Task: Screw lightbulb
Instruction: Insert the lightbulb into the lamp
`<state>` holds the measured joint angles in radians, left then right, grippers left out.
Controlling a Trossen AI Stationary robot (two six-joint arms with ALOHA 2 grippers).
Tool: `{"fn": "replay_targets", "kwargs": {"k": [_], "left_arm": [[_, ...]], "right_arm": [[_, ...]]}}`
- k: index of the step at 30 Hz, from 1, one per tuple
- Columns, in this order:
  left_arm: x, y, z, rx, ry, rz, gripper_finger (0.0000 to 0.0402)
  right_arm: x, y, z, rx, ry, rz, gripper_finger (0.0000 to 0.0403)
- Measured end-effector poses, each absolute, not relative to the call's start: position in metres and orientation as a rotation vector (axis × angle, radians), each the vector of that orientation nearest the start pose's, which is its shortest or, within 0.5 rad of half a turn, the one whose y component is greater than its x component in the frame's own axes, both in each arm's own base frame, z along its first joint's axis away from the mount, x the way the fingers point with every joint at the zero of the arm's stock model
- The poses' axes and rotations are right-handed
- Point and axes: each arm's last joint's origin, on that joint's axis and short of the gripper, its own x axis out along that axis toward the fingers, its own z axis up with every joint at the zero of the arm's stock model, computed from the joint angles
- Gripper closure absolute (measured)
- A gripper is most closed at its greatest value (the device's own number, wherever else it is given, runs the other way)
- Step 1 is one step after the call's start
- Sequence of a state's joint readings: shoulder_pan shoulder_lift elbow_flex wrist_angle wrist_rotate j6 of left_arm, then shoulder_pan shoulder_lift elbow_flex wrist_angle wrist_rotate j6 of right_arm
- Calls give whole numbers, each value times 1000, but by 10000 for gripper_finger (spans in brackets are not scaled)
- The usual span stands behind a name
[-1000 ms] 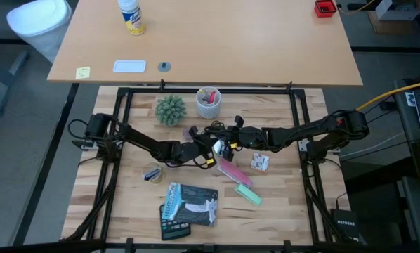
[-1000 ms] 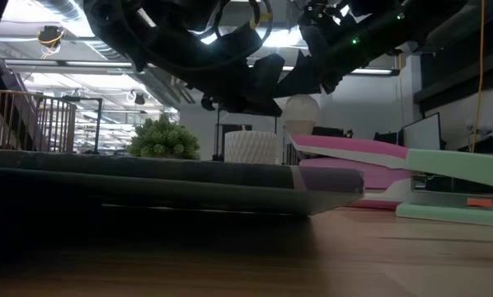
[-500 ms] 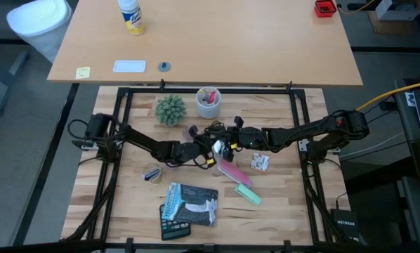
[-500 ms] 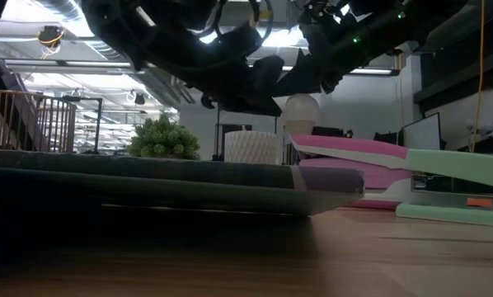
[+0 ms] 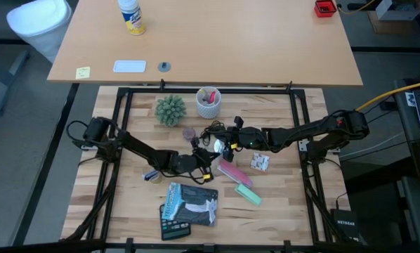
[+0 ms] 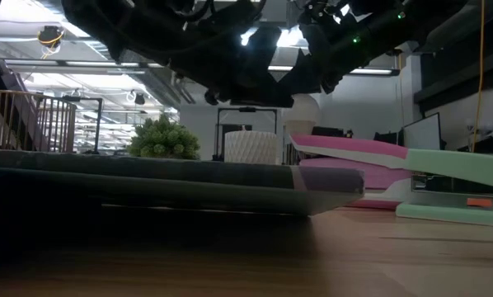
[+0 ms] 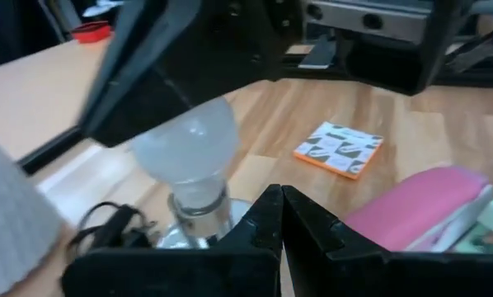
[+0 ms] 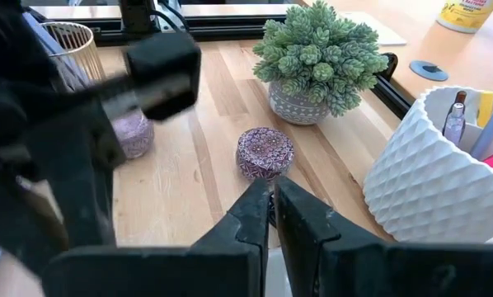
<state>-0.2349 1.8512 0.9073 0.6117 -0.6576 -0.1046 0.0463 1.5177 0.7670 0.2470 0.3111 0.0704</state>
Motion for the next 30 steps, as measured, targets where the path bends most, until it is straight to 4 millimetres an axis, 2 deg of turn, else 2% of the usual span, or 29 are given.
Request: {"fn": "replay_targets", "kwargs": {"k": [4,7,20,25,30], "left_arm": [[373,-63,155,40,255,360,401],[376,-57,150,35,253,371,401],[379,-35,153,49,235,424,401],[379,-32,152,73,243,447,401],[377,-33,152,113,251,542,401]], "right_arm": [[310,5,198,-21,486,-277,375],[310,5,198,-21,487,-277,375],[310,5,198,-21,487,-275,375],[310,5,198,-20,487,-274,375],[310,5,198,-21,488,-276,375]]}}
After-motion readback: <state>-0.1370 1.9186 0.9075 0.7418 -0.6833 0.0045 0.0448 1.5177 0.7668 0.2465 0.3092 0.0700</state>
